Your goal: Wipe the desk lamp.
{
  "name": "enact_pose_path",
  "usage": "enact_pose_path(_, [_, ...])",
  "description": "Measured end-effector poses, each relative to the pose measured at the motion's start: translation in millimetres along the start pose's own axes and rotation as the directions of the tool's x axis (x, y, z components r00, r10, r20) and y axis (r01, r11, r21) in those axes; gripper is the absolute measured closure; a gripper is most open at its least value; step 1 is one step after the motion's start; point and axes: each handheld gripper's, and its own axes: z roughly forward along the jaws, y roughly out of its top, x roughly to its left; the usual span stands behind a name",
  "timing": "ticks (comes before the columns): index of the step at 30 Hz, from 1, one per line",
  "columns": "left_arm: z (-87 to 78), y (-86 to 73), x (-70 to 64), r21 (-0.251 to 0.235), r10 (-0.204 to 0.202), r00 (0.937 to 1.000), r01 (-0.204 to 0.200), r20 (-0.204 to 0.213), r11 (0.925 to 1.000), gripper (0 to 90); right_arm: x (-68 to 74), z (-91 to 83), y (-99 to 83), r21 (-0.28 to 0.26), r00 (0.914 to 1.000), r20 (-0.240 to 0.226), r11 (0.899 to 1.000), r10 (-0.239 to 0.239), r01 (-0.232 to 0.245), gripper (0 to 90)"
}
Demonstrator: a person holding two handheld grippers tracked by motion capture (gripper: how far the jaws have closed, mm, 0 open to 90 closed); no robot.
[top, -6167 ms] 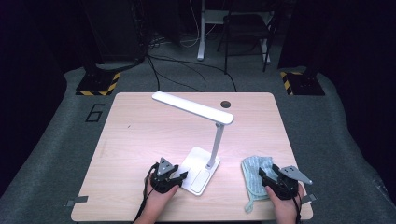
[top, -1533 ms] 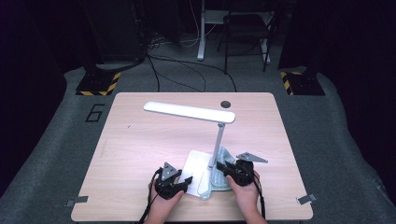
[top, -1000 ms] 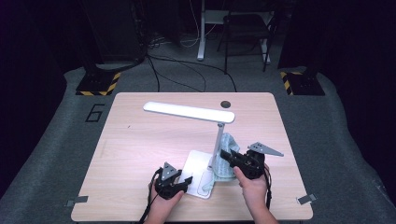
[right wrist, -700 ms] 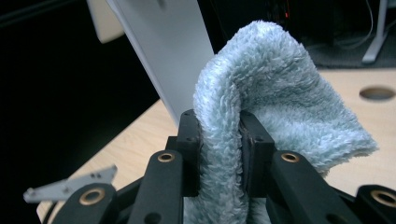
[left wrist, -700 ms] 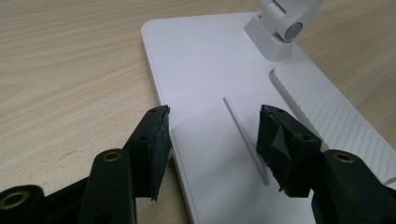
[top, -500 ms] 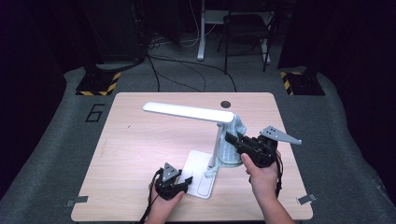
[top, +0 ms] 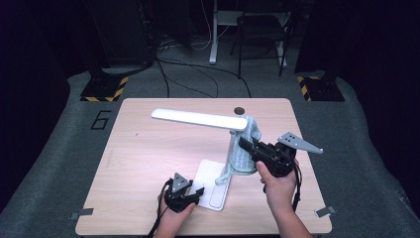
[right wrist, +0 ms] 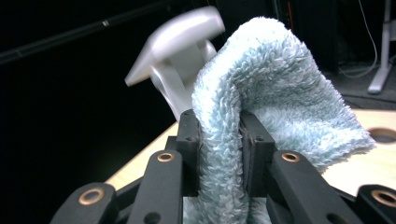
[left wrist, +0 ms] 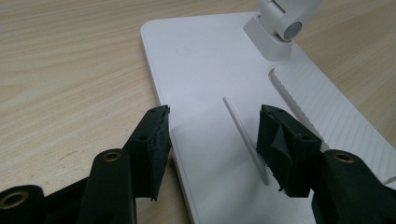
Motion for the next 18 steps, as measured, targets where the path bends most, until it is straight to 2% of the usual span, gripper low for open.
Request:
enact_pose_path(2, [0.3,-0.3,-0.6,-0.004,-0.015,0.9999,0.014,-0.001,0.9999,43.9,-4.5,4.0,-8.9,0.019,1.0000,0.008,1.000,0.002,-0.002,72.9])
enact_pose_path(9, [-0.3,0.1,1.5,0.009,-0.028,0.9995,0.027,0.015,0.9996,44.4,-21.1,19.2,-47.5,0.116,0.9978,0.051,0.992,0.041,-0.047,73.0])
enact_pose_path(14, [0.2,0.0,1.4,0.003,-0.027,0.9996,0.027,0.010,0.9996,44.7,-32.4,27.5,-72.7,0.159,0.9951,0.071,0.984,0.069,-0.080,72.9])
enact_pose_path(18, [-0.1,0.1,1.4,0.005,-0.023,0.9997,0.023,0.010,0.9997,44.8,-38.4,34.6,-91.9,0.204,0.9922,0.091,0.974,0.085,-0.102,72.9])
